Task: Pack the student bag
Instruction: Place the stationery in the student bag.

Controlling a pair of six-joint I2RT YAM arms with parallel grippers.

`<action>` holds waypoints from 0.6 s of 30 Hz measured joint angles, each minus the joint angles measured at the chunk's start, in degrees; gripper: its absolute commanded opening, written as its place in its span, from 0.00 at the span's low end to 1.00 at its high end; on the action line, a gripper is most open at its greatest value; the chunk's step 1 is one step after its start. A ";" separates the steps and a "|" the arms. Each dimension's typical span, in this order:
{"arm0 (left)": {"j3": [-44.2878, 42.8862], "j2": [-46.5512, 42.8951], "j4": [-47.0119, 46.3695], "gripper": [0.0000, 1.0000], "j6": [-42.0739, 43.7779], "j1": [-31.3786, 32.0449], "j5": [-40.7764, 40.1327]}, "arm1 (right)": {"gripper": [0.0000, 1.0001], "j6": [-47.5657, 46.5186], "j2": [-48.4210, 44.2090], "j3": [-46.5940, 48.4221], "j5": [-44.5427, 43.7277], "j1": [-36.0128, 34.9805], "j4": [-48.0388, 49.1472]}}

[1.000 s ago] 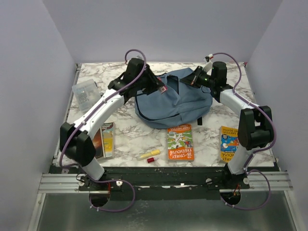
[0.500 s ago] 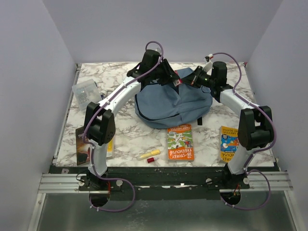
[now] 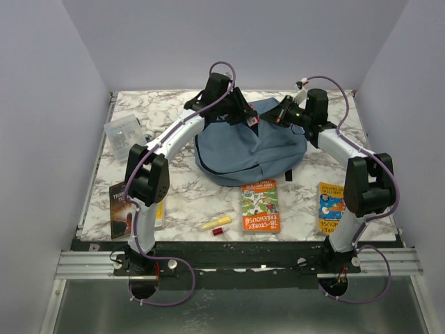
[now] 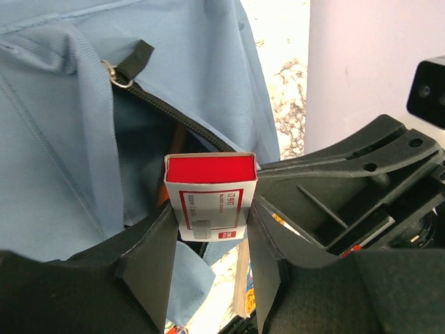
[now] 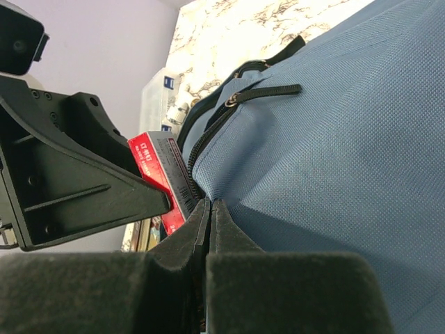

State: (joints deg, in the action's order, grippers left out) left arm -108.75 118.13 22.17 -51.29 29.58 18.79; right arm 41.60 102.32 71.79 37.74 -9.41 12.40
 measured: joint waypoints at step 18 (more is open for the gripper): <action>-3.08 2.62 7.61 0.76 2.38 -0.85 -0.81 | 0.01 -0.02 0.00 0.00 0.11 0.00 0.00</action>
State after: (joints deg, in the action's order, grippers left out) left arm -111.83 120.75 29.78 -48.90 28.73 17.98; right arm 41.58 102.32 71.79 37.85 -9.41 12.40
